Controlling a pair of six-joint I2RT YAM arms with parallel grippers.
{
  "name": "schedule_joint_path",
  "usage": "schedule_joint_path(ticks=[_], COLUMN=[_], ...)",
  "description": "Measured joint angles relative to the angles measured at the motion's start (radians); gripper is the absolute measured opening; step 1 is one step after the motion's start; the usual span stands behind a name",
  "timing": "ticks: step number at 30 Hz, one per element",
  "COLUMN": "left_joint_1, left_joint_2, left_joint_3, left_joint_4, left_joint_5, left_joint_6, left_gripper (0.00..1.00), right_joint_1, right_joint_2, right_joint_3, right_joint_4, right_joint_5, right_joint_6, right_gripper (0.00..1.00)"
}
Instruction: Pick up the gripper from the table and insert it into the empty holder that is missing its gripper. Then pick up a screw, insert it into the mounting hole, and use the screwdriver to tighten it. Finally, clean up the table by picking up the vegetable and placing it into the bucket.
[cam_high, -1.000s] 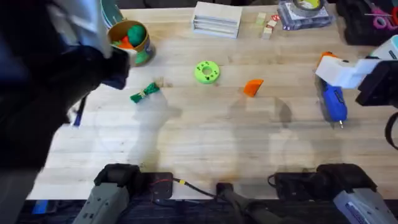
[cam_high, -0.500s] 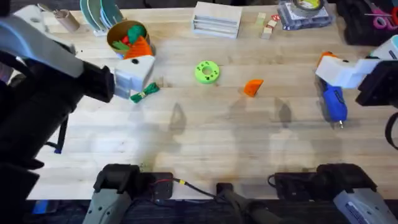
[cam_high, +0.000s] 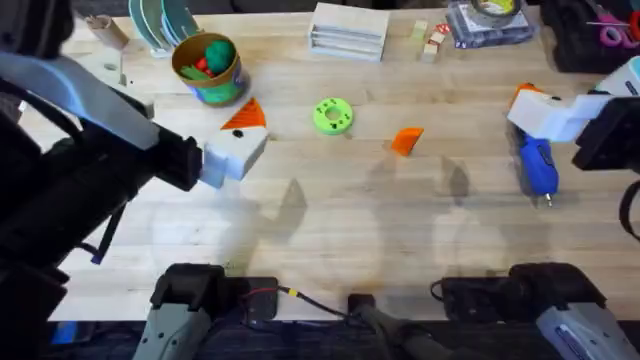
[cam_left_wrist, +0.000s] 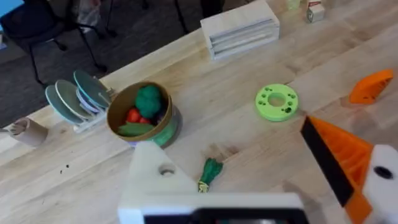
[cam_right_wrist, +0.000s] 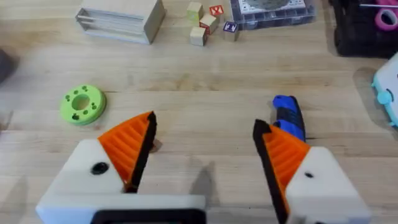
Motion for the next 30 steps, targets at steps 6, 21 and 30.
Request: schedule_joint_path(ticks=[6, 21, 30], left_joint_1=[-0.024, -0.168, -0.188], left_joint_2=[-0.019, -0.316, -0.43], left_joint_3=[-0.051, -0.563, -0.754], left_joint_4=[0.083, 0.601, 0.826], left_joint_5=[0.009, 0.022, 0.024], left_joint_6=[0.031, 0.089, 0.038], left_gripper=[0.992, 0.993, 0.993], right_joint_1=[0.0, 0.0, 0.0], right_joint_2=[0.0, 0.0, 0.0], right_joint_3=[0.0, 0.0, 0.0], right_joint_4=[0.0, 0.0, 0.0], right_joint_5=[0.0, 0.0, 0.0], right_joint_6=[0.0, 0.0, 0.0], right_gripper=[0.994, 0.993, 0.992])
